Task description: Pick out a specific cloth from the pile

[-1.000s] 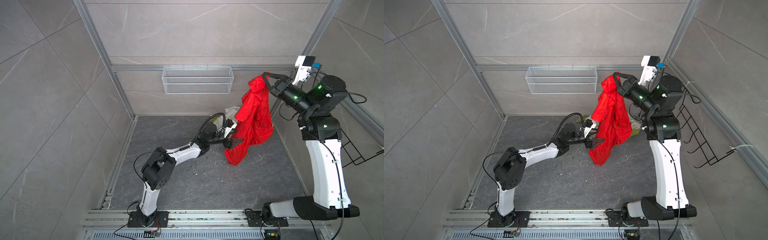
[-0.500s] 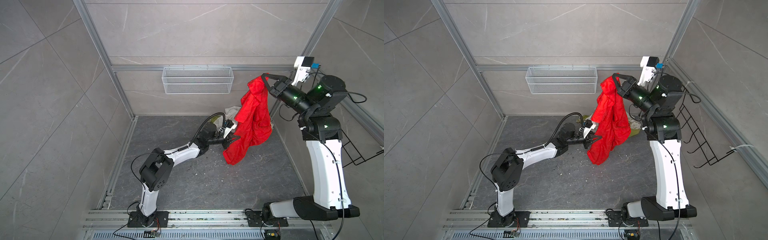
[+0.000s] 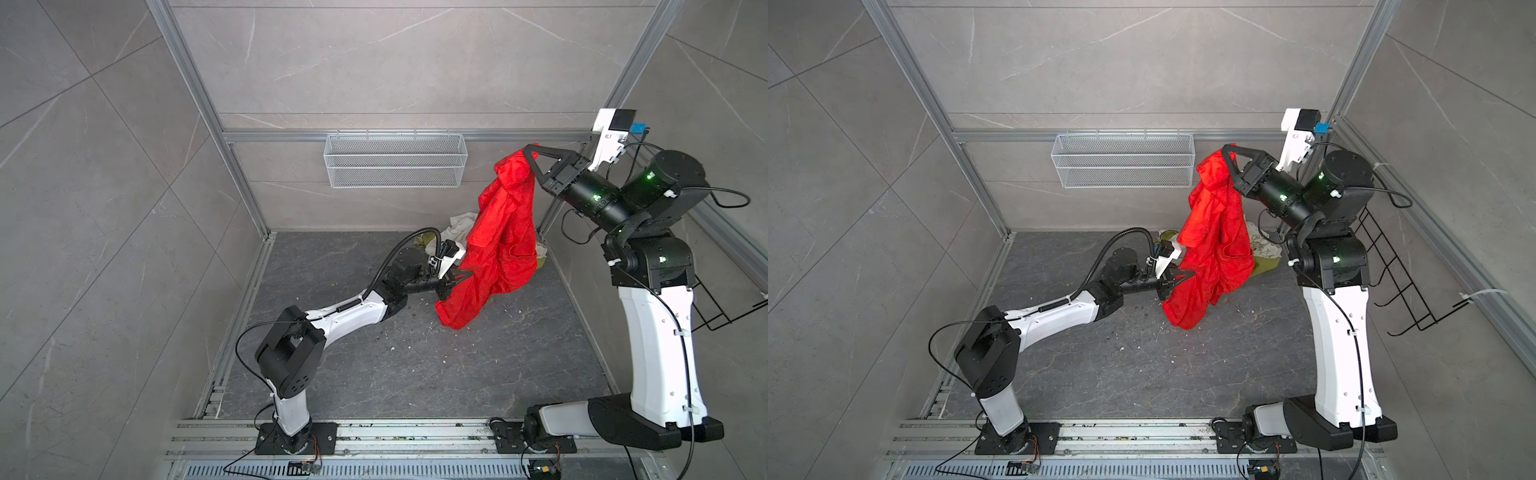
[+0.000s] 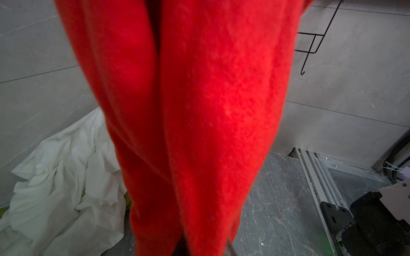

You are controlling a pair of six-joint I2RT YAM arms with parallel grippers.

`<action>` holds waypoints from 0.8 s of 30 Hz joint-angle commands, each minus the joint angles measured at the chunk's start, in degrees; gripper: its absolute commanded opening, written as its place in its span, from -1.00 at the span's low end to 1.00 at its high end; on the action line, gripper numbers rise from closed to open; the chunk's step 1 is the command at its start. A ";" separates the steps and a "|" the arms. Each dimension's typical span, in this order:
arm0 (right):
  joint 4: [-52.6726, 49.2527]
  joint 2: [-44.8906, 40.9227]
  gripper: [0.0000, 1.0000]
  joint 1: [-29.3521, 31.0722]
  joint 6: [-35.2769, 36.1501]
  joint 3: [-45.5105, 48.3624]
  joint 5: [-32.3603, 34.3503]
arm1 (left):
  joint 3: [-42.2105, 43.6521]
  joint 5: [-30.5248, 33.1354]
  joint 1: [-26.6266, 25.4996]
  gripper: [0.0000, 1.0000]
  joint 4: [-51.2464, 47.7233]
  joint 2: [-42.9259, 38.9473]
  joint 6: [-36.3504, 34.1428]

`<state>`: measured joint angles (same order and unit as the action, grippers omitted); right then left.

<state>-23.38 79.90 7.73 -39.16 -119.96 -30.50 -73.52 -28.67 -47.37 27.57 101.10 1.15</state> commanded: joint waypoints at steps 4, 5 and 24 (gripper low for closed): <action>-2.32 -1.85 -1.00 2.12 1.44 -1.55 -2.13 | 4.11 3.25 -0.22 -1.00 0.29 -8.28 -2.79; -3.15 -1.97 -1.00 2.74 1.77 -1.30 -2.33 | 5.13 3.79 -0.19 -1.00 0.29 -9.15 -2.89; -19.60 -1.98 -1.00 21.60 6.53 -1.07 1.78 | 19.78 11.14 -0.28 -1.00 -7.33 -29.63 -6.61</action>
<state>-41.15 78.02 26.26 -34.35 -121.36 -30.72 -54.46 -19.46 -47.37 20.29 75.77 -2.92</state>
